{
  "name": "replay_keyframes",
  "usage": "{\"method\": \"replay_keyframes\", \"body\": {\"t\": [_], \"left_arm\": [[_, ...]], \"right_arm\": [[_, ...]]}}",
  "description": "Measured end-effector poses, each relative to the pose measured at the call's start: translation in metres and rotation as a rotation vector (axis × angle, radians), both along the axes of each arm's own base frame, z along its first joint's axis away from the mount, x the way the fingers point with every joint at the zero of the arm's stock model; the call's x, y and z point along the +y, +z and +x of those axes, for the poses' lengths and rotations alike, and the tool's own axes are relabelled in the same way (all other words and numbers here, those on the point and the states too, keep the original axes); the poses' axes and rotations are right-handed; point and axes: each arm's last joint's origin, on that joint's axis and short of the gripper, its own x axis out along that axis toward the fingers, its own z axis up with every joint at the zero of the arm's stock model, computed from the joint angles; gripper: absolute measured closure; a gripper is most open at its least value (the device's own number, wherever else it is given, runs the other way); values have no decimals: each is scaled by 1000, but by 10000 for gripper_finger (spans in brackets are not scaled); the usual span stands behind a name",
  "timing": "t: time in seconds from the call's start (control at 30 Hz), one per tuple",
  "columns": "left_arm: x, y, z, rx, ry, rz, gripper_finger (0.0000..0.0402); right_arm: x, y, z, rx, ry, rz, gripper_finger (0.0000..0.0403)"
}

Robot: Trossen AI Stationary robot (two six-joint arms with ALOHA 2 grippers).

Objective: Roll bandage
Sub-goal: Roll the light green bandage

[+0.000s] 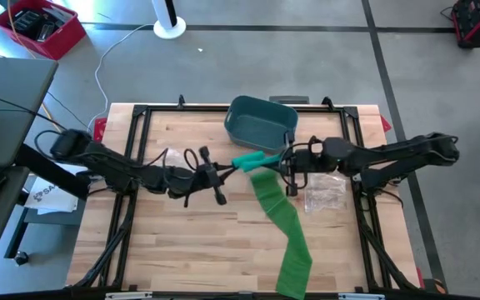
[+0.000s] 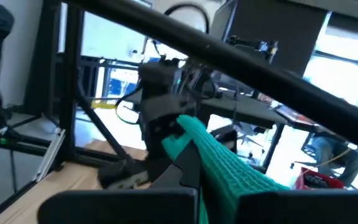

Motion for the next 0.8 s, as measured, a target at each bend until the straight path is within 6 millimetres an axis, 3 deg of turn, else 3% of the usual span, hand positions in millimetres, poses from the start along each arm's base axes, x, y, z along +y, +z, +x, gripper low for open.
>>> {"method": "replay_keyframes", "body": {"t": [0.17, 0.5, 0.67, 0.8], "left_arm": [[4, -11, 7, 15, 2, -35, 401], [4, -24, 23, -42, -213, -143, 401], [10, -23, 22, -78, 10, -116, 401], [15, -1, 14, -193, 135, -85, 401]], "right_arm": [[-2, 7, -6, -26, -63, 1, 403], [-19, 5, -11, 33, -184, 58, 403], [-15, -7, -11, 154, -104, 65, 403], [-3, -22, -13, 327, 133, 96, 403]]}}
